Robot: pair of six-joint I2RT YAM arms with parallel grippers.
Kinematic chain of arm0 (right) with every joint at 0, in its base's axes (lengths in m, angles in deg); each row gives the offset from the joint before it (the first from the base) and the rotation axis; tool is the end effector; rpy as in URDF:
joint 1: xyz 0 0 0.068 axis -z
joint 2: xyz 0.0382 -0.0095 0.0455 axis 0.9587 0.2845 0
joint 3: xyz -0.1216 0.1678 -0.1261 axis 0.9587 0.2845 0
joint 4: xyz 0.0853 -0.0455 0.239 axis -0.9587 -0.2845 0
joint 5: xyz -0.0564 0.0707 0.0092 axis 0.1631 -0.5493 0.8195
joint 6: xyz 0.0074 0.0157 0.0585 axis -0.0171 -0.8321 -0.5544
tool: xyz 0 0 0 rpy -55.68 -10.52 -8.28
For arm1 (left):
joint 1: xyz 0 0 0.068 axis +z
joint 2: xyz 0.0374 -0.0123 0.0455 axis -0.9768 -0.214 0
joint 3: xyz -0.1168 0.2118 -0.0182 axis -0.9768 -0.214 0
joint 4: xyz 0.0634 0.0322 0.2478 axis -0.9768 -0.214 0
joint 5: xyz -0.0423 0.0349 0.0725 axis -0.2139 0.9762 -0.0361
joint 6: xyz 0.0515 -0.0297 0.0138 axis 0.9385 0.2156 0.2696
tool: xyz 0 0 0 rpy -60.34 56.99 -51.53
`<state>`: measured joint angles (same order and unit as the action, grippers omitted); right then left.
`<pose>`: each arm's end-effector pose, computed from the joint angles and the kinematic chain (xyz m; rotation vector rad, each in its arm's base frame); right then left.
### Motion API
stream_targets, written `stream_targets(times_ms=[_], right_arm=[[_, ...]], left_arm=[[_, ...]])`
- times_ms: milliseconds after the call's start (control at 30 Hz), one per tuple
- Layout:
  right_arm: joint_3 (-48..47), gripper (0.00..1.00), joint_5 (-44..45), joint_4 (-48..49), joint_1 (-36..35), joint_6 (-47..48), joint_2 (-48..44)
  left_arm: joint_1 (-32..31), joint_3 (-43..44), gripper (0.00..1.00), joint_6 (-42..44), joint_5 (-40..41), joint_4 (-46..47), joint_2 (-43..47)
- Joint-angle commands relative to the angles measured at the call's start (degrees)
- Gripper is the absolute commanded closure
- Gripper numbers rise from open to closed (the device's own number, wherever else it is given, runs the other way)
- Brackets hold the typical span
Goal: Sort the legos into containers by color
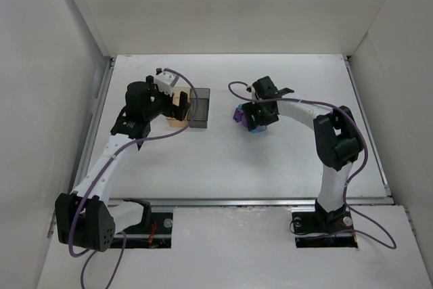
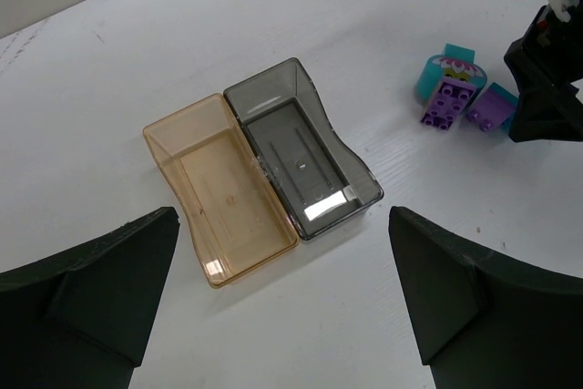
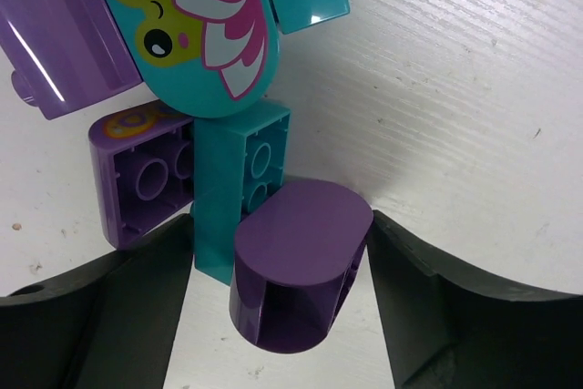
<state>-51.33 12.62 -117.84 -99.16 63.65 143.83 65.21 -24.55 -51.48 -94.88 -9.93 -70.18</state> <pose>0.3499 0.1701 0.1438 -0.5318 2.6743 0.1982 0.2765 -0.0773 0.2974 0.6142 1.6799 -0.3354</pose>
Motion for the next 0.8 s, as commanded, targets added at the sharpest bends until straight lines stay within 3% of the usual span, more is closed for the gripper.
stream_targets(times_ms=[0,133,167,367,600,767], right_arm=[[-0.08,0.27,1.52,2.12,-0.41,-1.45,-0.61],[-0.08,0.54,0.99,2.12,-0.41,-1.46,-0.61],[-0.08,0.67,0.38,2.12,-0.41,-1.46,-0.61],[-0.08,1.0,-2.34,1.6,-0.41,-1.46,-5.52],[-0.08,1.0,-10.42,1.59,-0.41,-4.88,-16.5],[-0.86,1.0,-16.5,4.85,-3.66,-8.4,-21.26]], left_arm=[[-0.32,-0.66,0.0,-0.68,-0.03,2.5,2.23],[-0.32,-1.19,0.0,-0.68,-0.03,2.5,2.76],[-0.32,-1.19,0.0,-0.68,-0.55,2.5,2.76],[-1.63,0.03,0.05,7.48,-9.41,-0.39,3.29],[-7.6,5.4,0.05,16.63,-15.84,-3.3,-0.39],[-9.37,8.03,0.06,13.14,-21.29,3.8,-3.91]])
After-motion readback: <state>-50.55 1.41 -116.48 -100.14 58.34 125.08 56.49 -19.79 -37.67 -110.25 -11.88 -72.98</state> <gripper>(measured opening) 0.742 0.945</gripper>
